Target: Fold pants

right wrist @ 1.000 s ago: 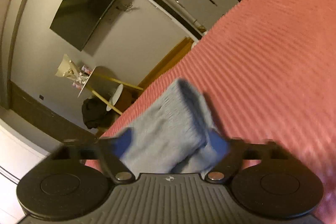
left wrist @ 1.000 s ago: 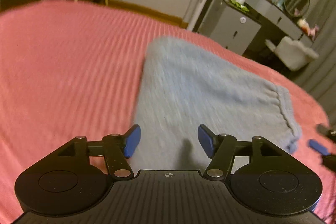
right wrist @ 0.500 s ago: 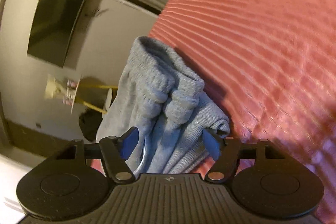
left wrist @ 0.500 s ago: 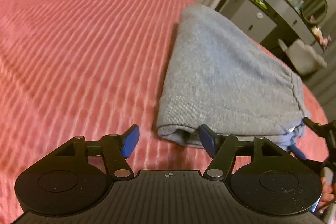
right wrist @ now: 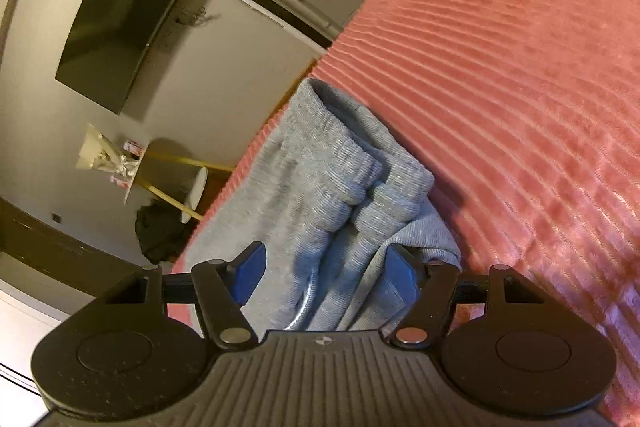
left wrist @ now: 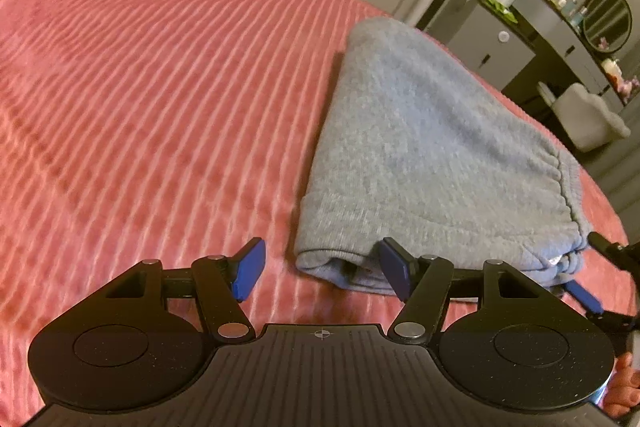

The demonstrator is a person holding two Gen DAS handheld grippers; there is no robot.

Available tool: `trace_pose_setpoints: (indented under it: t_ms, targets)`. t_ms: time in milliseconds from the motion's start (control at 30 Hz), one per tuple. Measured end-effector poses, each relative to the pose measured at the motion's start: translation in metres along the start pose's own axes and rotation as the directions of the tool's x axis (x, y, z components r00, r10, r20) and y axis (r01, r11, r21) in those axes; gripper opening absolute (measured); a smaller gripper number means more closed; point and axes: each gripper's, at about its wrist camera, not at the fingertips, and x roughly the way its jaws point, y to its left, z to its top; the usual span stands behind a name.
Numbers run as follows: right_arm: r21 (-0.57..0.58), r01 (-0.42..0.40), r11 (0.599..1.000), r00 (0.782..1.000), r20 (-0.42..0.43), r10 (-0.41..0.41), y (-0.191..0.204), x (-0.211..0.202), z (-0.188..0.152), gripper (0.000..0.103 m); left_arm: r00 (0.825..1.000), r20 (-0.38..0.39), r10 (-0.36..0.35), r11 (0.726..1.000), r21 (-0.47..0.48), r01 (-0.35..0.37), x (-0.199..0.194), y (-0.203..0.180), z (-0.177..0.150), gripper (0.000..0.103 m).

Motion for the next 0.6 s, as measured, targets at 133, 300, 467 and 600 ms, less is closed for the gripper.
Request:
trace_pose_setpoints:
  t_ms: [133,300,467,600]
  targets:
    - [-0.003,-0.045,0.999,0.999,0.027,0.045,-0.005,-0.006,-0.001,0.068,1.0,0.0,0.018,0.999,0.031,-0.018,0.003,-0.01,0.002,0.07]
    - [0.026,-0.013,1.0,0.999,-0.034,0.014,-0.016,0.026,0.001,0.062,0.998,-0.008,0.057,0.994,0.095,-0.056,0.01,-0.023,0.003,0.071]
    - [0.049,-0.073,0.996,0.996,-0.041,0.075,-0.015,0.03,0.001,0.024,0.996,0.008,0.083,0.984,0.16,-0.084,0.008,-0.032,0.002,0.071]
    - [0.0,-0.141,0.99,0.99,0.021,0.141,-0.01,0.015,-0.007,0.015,0.996,0.009,0.091,0.98,0.175,-0.091,0.007,-0.034,0.001,0.071]
